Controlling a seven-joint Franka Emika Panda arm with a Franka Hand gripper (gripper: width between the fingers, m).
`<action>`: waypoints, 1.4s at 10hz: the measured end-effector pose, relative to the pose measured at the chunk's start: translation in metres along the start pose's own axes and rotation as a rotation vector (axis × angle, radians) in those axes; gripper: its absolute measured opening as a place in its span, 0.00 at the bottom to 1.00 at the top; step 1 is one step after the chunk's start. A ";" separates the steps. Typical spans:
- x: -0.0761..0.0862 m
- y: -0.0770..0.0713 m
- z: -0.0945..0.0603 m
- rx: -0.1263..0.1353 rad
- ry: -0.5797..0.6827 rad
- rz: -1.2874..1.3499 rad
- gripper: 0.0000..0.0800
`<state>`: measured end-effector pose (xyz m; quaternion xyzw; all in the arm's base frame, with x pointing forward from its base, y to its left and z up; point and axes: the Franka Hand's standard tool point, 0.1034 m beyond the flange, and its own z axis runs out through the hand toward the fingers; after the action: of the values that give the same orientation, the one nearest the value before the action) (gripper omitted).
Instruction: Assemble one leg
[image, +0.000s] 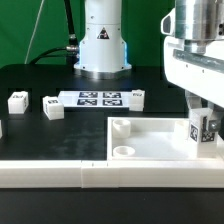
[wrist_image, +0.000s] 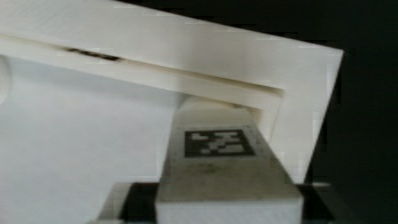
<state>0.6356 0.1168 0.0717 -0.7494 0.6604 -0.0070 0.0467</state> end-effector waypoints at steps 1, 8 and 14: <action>0.000 0.000 0.000 0.000 0.000 0.015 0.36; -0.008 -0.001 0.000 -0.011 0.012 -0.524 0.81; -0.006 -0.004 -0.002 -0.040 0.044 -1.258 0.81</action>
Offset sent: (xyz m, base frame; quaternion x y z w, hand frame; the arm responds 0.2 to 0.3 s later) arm 0.0012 0.0040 0.0066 -0.0165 0.0026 -0.1837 0.9828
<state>0.6385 0.1232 0.0739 -0.9949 0.0942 -0.0360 0.0060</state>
